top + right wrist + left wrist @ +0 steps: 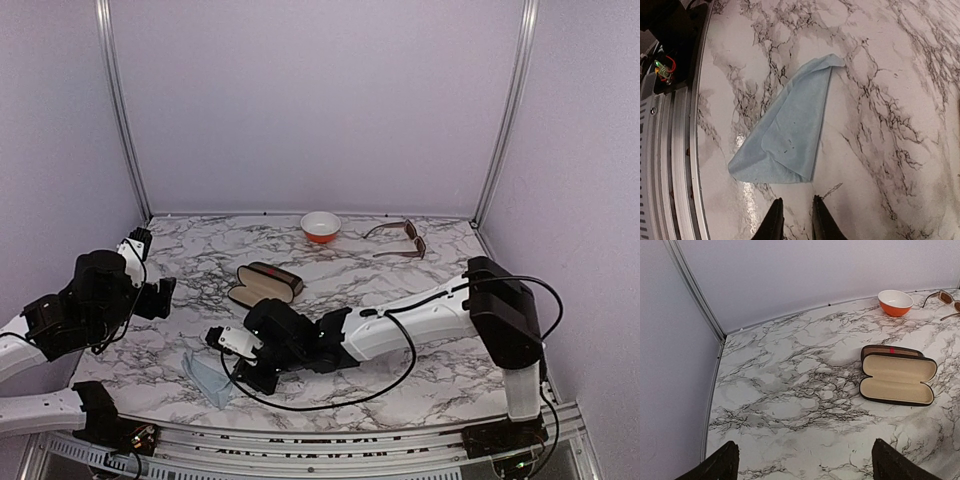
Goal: Organize the sunglasses
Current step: Move the glasses cleaning cloth to the corner of the board.
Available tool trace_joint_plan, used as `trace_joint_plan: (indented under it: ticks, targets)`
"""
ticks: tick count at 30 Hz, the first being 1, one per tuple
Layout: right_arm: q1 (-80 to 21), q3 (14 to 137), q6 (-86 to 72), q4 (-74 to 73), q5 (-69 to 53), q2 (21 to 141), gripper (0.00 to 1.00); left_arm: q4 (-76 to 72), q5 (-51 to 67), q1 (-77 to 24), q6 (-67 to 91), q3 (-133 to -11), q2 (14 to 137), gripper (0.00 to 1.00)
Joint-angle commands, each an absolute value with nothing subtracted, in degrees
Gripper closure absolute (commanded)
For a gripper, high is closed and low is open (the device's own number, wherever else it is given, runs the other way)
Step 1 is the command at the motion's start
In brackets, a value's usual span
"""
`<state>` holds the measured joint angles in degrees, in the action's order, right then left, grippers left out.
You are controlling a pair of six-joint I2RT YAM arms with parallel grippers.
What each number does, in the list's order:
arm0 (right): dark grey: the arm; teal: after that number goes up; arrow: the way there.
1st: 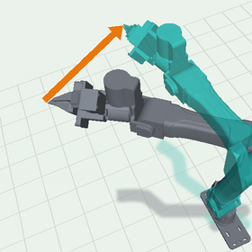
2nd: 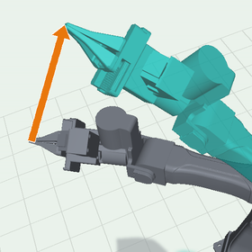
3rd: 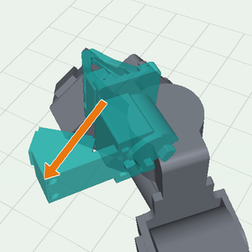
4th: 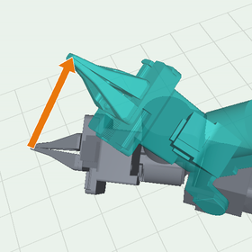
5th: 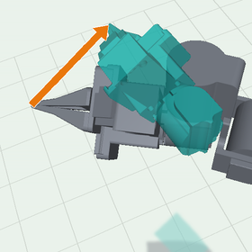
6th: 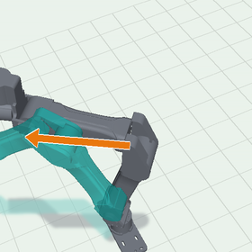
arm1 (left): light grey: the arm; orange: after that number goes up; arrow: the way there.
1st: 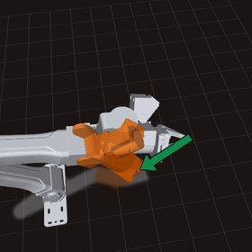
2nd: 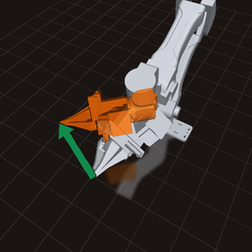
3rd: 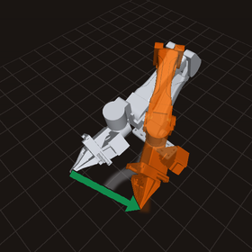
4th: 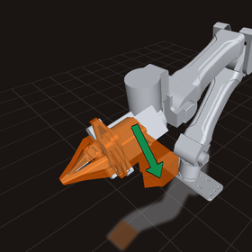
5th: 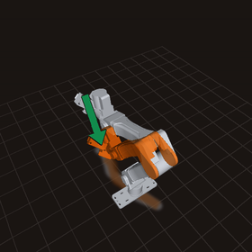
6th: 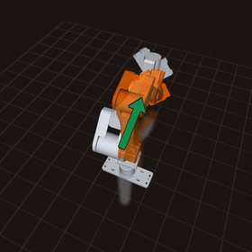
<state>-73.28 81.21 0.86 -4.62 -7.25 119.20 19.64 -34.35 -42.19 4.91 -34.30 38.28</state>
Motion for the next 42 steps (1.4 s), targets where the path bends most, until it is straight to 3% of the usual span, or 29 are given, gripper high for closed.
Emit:
trace_joint_plan:
  ticks: [1,6,15,28,42]
  targets:
    - [-72.9,87.2,-0.8,-2.5,-9.6,124.7,0.77,19.1,-35.8,-41.8,5.1,-34.5,38.4,0.07]
    - [-72.5,89.8,-0.3,-2.7,-10.9,128.2,0.7,19.1,-35.9,-41.8,4.9,-34.4,38.3,0.07]
    - [-72.2,91.5,2.7,-4.5,-9.5,131.5,0.72,19.1,-36.2,-41.9,4.7,-34.3,38.5,0.07]
    - [-72.2,89.4,1.9,-2.5,-9.3,128.7,1.0,18.8,-34.9,-41.8,4.2,-34.3,39.6,0.08]
    - [-70.0,58.7,-5.9,-2.0,-8.2,104.1,1.0,18.4,-22.5,-41.8,5.3,-35.9,44.0,0.12]
